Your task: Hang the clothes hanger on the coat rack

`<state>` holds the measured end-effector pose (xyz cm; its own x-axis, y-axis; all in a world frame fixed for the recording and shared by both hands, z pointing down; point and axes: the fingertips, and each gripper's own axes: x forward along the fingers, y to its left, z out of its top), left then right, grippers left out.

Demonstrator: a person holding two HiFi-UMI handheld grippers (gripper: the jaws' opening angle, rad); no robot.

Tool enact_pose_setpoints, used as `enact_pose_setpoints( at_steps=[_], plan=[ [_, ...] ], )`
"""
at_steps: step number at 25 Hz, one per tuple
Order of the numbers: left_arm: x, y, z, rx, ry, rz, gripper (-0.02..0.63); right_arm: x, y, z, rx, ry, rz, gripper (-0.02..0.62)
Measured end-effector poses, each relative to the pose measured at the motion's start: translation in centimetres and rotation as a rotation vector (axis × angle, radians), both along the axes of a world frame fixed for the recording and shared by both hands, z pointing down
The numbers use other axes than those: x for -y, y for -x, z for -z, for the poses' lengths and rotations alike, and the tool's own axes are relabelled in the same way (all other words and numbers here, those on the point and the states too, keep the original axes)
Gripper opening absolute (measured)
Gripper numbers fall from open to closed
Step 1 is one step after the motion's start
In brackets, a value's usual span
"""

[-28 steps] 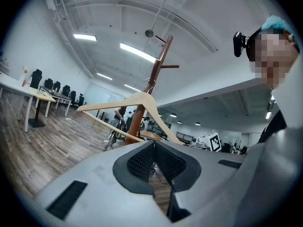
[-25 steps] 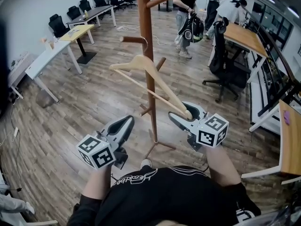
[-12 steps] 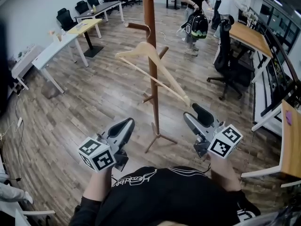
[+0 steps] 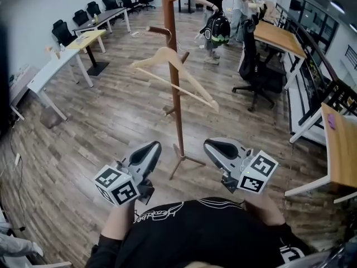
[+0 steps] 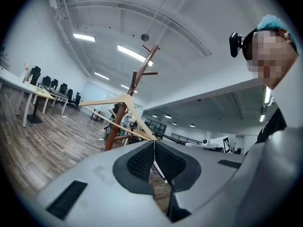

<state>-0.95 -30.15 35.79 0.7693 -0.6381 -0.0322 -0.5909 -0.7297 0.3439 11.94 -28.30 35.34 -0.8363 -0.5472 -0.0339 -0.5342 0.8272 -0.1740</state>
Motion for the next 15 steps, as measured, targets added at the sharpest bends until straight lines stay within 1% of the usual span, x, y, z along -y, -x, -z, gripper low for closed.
enact_pose_setpoints(
  at_steps=[7, 12, 15],
  plan=[
    [-6.0, 3.3, -0.2, -0.024, 0.017, -0.034, 0.009, -6.9, 3.9, -1.3, 0.067, 0.129, 0.054, 0.044],
    [-10.2, 5.0, -0.7, -0.031, 0.016, -0.067, 0.009, -11.5, 6.6, -2.1, 0.047, 0.145, 0.045, 0.044],
    [-12.2, 5.5, -0.7, -0.033, 0.018, -0.079, 0.009, -13.6, 7.1, -2.1, 0.045, 0.155, 0.023, 0.041]
  ],
)
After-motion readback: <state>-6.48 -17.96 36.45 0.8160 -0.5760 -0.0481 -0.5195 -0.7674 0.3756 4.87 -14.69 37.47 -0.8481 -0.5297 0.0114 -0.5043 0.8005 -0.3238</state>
